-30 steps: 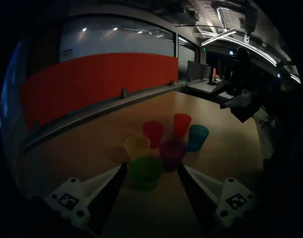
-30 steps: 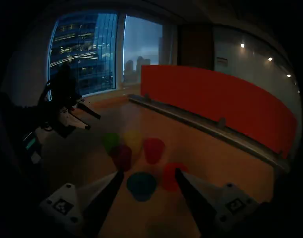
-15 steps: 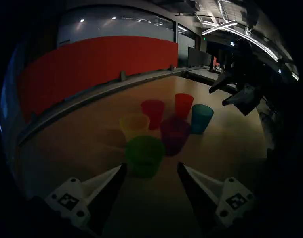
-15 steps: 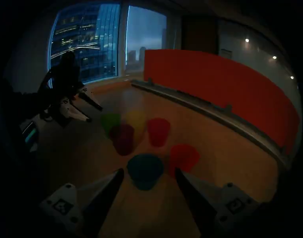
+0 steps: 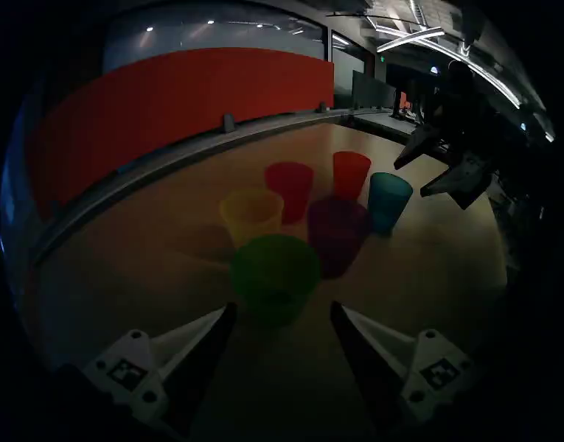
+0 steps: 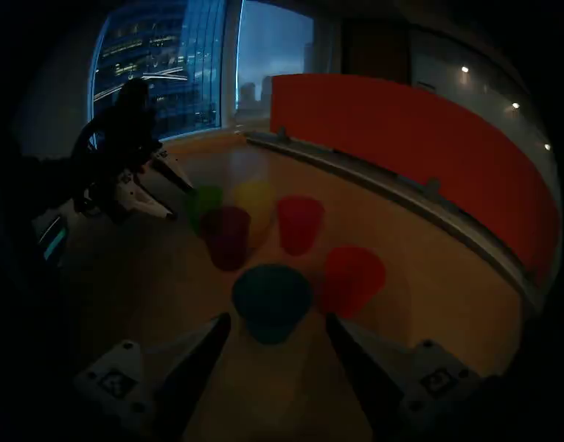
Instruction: Pour water
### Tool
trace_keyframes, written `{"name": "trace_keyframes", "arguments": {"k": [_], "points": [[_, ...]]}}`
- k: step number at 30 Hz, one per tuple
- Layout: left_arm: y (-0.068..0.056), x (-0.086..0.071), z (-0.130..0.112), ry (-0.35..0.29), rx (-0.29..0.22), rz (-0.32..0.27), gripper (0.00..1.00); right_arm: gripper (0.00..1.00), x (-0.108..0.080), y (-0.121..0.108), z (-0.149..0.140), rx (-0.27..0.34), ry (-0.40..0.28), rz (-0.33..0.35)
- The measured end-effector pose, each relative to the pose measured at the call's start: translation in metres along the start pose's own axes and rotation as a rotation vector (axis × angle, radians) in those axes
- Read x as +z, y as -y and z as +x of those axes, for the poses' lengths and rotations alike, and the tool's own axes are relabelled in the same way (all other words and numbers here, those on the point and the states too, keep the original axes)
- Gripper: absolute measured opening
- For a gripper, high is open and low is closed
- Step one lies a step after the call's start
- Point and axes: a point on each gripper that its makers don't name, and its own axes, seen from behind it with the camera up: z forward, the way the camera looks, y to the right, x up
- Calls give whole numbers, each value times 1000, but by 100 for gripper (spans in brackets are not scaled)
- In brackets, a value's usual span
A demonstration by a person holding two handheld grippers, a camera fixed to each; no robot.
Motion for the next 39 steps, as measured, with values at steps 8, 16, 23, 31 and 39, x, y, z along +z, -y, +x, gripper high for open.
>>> {"name": "trace_keyframes", "arguments": {"k": [8,16,23,31,39], "points": [[4,11,4,-1,-2,0,94,98,16,2,-7,-7,23,11],[4,20,9,-5,-2,-5,95,98,30,4,-7,-10,32,19],[5,28,15,-17,11,-5,95,98,41,5,-3,-15,34,20],[7,33,22,-32,2,-8,94,98,50,6,1,-18,34,22],[8,35,23,-31,-14,-7,92,98,52,6,4,-14,31,24]]}}
